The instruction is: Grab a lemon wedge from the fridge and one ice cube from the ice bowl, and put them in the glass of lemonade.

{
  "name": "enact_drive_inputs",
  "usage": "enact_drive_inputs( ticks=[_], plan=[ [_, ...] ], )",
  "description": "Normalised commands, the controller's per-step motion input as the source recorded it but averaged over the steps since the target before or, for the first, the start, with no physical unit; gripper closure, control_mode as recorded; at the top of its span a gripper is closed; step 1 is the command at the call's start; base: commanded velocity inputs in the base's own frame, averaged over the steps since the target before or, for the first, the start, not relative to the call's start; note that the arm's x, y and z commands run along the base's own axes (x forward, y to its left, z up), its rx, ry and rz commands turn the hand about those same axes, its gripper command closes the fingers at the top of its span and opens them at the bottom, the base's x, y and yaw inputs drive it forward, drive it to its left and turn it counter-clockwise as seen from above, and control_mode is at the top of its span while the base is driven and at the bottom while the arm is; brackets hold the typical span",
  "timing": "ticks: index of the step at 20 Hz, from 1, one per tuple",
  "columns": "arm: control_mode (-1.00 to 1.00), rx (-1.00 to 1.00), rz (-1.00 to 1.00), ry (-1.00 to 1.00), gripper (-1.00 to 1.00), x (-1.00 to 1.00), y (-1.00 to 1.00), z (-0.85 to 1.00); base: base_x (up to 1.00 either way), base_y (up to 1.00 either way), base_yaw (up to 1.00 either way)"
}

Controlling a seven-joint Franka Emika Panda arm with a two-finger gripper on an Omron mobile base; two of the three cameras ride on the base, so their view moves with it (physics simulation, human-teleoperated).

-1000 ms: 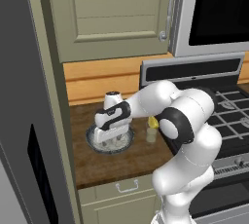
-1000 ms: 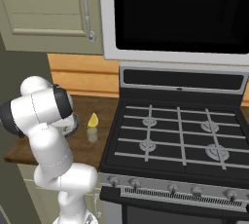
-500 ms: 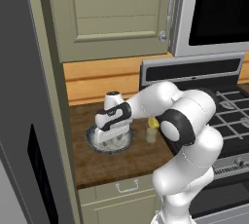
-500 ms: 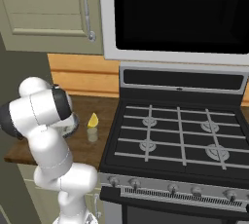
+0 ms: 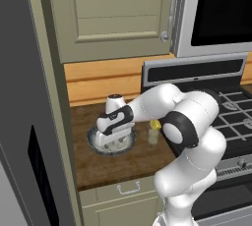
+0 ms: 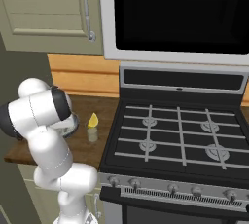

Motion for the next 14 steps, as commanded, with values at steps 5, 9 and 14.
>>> enact_drive_inputs(
  ticks=[5,9,14],
  plan=[
    [-1.00,0.00,0.00,0.00,-1.00,-0.06,0.00,-0.33,0.00,0.00,0.00],
    [-1.00,0.01,0.00,0.00,-1.00,-0.37,0.00,-0.01,0.00,0.00,0.00],
    [-1.00,0.01,0.00,0.00,-1.00,-0.14,0.00,0.00,0.00,0.00,0.00]
  ],
)
